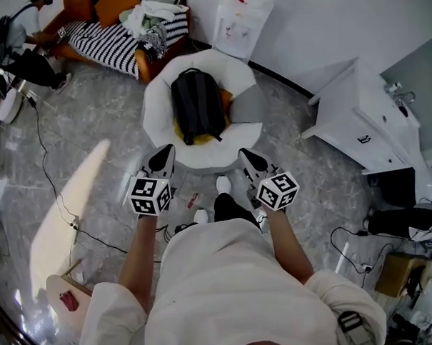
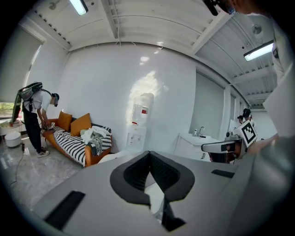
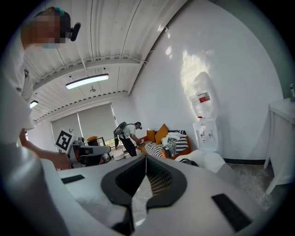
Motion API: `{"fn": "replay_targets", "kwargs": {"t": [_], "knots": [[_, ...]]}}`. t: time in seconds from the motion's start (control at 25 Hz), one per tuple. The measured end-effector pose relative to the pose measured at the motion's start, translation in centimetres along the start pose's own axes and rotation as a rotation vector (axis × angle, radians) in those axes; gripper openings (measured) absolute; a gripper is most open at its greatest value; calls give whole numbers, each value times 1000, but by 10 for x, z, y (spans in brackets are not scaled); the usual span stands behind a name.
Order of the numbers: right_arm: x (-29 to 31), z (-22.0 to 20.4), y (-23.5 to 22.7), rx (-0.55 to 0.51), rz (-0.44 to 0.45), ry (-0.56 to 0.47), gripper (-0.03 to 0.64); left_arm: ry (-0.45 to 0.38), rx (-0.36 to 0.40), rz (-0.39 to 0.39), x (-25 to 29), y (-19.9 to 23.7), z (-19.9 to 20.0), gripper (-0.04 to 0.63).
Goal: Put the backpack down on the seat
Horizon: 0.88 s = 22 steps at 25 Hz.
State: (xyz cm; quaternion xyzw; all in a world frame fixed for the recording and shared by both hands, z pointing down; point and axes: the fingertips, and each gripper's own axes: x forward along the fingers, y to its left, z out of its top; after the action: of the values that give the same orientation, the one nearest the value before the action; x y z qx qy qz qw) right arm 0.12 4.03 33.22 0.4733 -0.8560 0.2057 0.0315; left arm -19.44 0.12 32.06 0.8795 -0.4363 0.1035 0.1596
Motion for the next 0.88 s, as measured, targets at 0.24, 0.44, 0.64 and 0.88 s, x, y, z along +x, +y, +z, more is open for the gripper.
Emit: {"fn": "replay_targets", "kwargs": {"t": [0.24,0.44,0.64,0.88], "knots": [[-14,6,16,-4,-2,-25,25,-15,1,-2,-18,-6,5,17],[-24,7,20,-16,1,-25,25,-31,-4,-9,-19,-16,6,17],[-36,5,21,-26,13,-20,25,-37,-3,1,-22,-27,5,17],[-52,16,7,-25,23,-42,25,-38,-16,49,-23,-34,7,17]]}}
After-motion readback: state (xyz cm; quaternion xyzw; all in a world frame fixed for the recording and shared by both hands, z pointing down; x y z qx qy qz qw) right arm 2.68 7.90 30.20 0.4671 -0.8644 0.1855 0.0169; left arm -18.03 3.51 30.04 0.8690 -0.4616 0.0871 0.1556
